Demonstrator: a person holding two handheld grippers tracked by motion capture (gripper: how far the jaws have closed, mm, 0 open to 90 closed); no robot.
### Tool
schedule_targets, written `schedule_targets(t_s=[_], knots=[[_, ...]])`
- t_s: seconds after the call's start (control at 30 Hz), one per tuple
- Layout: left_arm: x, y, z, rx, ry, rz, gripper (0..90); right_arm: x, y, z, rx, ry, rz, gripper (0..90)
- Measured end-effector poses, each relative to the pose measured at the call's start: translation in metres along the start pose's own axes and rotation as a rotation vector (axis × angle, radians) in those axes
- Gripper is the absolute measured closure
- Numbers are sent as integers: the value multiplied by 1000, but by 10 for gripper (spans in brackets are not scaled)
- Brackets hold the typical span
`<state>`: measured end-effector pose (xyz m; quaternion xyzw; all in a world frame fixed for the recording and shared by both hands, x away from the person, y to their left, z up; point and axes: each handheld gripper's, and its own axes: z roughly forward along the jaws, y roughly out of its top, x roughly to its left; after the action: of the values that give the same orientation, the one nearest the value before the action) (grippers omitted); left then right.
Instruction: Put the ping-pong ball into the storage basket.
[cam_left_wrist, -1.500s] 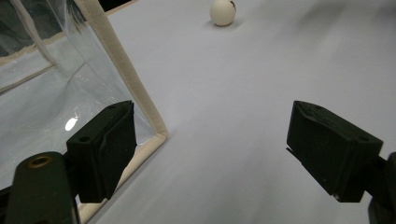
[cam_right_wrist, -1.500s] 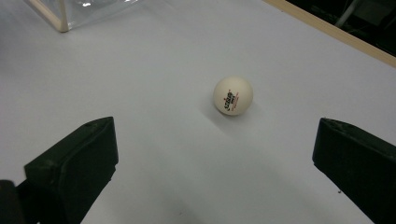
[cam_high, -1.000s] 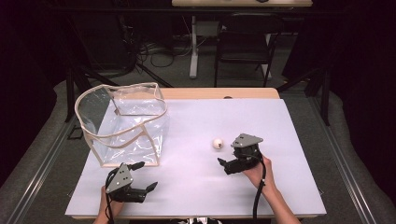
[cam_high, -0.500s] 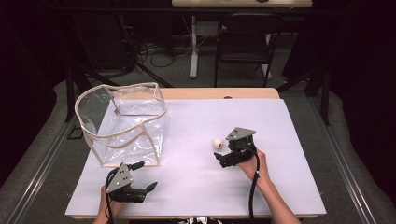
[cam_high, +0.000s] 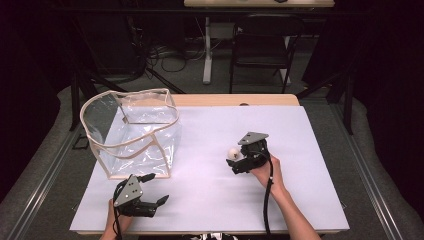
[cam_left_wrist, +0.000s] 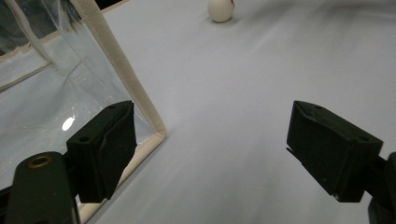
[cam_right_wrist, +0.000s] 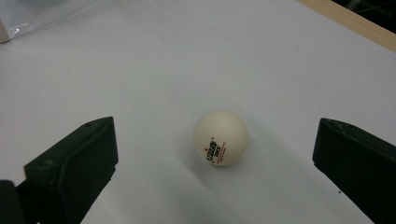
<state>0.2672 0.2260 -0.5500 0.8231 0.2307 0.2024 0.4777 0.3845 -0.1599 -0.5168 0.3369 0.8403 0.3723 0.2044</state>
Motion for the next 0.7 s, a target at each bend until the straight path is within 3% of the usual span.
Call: schedule_targets(t_s=[0.7], knots=[[1,0,-1,1,0,-1,162,-6,7,22,26,2,12,0]])
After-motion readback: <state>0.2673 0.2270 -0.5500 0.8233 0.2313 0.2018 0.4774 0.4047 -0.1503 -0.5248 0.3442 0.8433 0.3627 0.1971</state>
